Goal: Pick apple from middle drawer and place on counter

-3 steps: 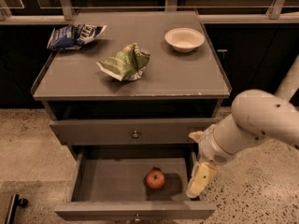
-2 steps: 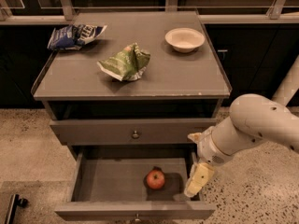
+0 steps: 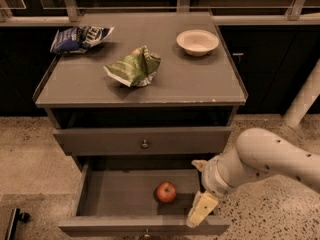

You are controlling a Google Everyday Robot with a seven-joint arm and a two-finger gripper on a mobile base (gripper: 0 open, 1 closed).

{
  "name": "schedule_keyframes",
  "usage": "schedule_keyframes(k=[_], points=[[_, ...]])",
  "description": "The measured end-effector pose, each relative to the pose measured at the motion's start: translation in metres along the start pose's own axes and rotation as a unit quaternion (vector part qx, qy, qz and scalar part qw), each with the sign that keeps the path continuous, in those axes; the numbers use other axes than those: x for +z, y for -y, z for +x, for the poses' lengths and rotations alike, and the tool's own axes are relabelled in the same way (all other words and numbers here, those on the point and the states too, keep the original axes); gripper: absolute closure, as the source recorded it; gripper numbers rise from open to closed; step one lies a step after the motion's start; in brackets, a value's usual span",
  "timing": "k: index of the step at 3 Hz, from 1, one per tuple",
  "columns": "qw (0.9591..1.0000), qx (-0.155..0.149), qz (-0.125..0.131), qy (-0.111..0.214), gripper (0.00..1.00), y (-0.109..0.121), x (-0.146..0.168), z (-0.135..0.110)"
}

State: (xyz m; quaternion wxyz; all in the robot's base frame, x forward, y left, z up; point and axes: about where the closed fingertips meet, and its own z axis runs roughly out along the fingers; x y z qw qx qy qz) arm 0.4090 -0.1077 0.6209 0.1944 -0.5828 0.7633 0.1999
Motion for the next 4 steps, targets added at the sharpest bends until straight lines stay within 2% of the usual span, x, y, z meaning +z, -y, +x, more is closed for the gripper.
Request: schedule_keyframes(k=[1,2,3,4], points=[[0.9994,0.021,0.014,0.024,0.0,0.009,0.05,0.021],[0.9971,0.036,0.052,0.042,0.0,0.036,0.09,0.031],[0.995,0.038,0.077,0.052,0.0,0.049,0.091,0.028],[0.9942,0.048,0.066,0.07,0.0,0.054,0.114,0.033]])
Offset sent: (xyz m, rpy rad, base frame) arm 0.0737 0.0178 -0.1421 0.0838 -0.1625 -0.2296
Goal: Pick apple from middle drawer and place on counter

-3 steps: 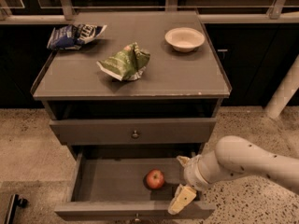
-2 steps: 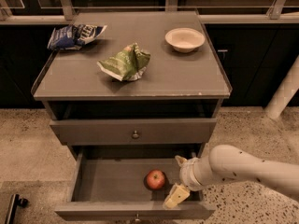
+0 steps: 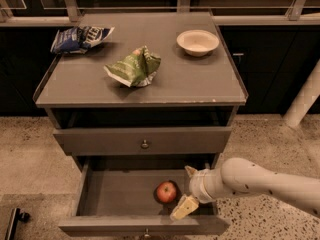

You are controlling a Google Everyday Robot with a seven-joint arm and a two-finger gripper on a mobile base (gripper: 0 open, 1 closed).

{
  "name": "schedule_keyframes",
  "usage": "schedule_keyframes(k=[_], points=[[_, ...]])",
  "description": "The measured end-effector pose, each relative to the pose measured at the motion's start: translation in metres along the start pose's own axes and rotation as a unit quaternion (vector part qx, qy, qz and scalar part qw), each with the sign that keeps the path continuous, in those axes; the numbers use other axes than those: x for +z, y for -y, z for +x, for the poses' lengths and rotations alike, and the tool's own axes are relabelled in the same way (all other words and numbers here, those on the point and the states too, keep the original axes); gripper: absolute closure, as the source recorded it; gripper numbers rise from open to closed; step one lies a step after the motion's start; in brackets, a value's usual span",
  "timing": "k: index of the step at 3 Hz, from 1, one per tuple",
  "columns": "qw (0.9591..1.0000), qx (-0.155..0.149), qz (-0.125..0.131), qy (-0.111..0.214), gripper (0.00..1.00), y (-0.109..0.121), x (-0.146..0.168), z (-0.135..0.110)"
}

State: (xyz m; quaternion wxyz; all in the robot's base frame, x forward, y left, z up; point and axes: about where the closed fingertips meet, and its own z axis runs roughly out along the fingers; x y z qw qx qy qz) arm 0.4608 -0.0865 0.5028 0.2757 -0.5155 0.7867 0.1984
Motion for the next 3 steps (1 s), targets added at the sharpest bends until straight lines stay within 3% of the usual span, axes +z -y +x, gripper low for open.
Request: schedule_keyframes(k=[3], points=[[0.9976,0.019,-0.035,0.056,0.0,0.024,0.095,-0.002]])
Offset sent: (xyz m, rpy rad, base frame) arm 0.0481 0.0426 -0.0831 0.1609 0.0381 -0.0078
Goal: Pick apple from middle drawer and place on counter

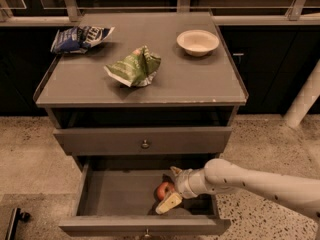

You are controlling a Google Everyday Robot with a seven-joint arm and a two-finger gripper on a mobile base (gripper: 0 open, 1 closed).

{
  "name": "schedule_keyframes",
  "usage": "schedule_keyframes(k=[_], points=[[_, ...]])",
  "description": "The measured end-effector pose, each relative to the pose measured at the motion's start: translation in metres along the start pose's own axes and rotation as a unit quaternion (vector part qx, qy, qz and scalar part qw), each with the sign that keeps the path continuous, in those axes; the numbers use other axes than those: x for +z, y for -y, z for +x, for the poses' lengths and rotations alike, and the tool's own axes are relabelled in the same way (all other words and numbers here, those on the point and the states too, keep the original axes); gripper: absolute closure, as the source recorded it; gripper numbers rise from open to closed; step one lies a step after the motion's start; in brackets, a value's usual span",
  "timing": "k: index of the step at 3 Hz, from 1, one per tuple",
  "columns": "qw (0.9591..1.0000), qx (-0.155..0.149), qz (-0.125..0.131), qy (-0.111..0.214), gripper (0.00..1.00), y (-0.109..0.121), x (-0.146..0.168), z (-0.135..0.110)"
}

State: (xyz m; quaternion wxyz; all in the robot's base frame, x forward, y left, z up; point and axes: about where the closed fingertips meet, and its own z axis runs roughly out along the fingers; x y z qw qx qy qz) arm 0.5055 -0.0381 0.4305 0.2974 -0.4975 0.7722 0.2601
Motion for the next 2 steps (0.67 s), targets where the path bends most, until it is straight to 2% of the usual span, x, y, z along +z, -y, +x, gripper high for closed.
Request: schedule_keyframes(k=[1,2], points=[[1.0,-0.001,-0.003,0.008,0.0,0.004,0.026,-0.004],[0.9999,-0.007,-0.001,-0.008,0.0,0.01,0.066,0.008]])
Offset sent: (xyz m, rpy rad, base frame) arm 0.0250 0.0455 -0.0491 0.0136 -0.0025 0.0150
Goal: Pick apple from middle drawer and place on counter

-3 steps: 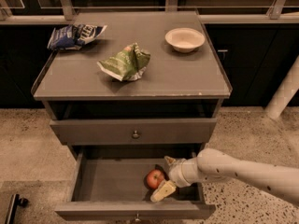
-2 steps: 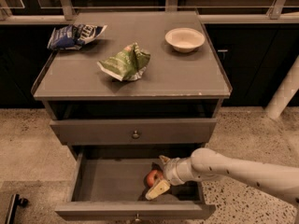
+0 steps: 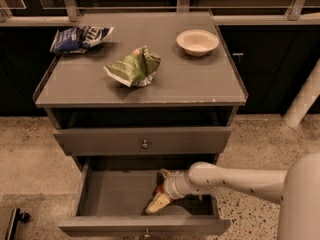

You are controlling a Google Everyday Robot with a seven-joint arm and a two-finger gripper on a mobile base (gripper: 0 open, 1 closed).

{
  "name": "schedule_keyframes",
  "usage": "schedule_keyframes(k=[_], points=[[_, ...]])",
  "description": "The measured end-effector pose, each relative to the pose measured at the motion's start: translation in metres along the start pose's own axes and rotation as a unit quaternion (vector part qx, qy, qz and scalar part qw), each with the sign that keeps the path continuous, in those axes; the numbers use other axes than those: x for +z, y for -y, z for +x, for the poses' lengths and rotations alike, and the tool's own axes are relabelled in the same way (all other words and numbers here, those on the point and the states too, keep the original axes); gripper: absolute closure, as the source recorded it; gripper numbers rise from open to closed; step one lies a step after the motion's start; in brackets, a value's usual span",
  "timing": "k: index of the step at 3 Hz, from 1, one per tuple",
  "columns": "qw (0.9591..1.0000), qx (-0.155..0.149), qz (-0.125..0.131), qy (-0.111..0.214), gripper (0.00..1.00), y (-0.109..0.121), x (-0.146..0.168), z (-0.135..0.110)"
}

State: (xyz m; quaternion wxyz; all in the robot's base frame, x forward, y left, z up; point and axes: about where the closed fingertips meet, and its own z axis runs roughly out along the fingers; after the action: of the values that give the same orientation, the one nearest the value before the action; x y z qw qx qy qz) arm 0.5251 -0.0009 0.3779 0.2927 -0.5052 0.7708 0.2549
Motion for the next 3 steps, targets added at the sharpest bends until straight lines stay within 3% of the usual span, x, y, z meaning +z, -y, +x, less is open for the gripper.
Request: schedule_keyframes(k=[2,3], points=[[1.0,-0.005,0.007,-0.002,0.0,0.0129,-0.0077,0.0036],[1.0,-0.005,0.007,-0.002,0.18,0.0129,-0.0077,0.0036]])
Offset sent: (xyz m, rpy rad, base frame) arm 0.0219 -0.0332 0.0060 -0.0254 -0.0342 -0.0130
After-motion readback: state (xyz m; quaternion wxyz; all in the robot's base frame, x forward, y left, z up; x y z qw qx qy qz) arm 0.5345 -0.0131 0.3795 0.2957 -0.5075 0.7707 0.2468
